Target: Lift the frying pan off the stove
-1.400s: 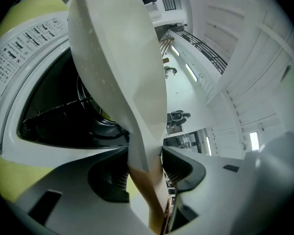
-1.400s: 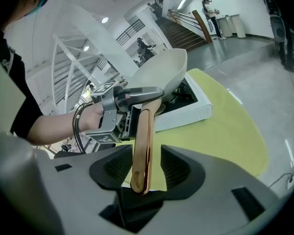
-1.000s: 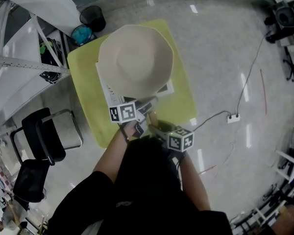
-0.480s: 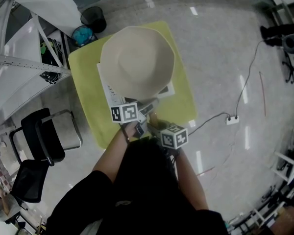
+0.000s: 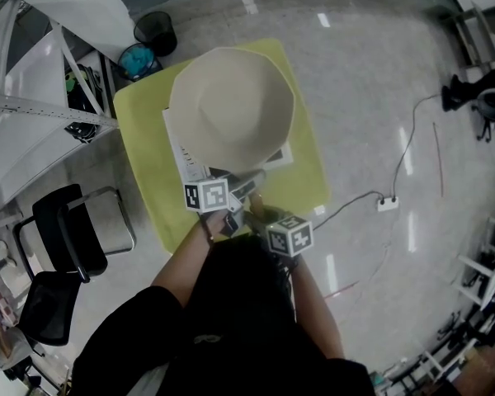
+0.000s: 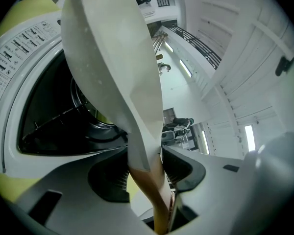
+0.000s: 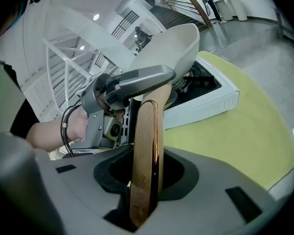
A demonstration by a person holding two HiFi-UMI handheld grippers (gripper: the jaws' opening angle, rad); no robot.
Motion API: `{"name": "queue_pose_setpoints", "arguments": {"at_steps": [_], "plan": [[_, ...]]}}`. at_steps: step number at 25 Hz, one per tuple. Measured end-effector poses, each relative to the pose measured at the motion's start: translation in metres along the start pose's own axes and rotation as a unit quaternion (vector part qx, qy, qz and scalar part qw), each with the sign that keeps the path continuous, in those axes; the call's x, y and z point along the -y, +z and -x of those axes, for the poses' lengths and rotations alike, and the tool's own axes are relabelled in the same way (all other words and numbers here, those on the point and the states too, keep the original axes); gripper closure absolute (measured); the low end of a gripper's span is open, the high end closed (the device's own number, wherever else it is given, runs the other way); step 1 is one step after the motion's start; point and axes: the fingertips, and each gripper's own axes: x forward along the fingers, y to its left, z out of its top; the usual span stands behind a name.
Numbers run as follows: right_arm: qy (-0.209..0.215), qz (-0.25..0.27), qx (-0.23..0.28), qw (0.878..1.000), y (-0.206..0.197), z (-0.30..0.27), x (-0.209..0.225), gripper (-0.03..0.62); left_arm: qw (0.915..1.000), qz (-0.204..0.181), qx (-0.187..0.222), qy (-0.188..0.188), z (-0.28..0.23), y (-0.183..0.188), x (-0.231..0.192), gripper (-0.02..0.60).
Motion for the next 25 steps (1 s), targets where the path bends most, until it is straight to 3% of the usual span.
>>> {"name": "queue_pose_setpoints", "arguments": {"at_steps": [7,14,25], "plan": [[-0.009,-0.003,0.0,1.0,0.01,0.007,-0.007,0.477,0.9998,0.001,-0.009,-0.017,0.0,0.002,0.007,0.347],[-0.011,0.012,-0.003,1.0,0.007,0.012,-0.007,0.474,1.0,0.003,-0.004,0.005,0.0,0.002,0.01,0.347],[-0.01,0.018,-0.002,1.0,0.01,0.012,-0.008,0.471,0.9999,0.0,0.005,0.009,0.0,0.004,0.011,0.347]]}}
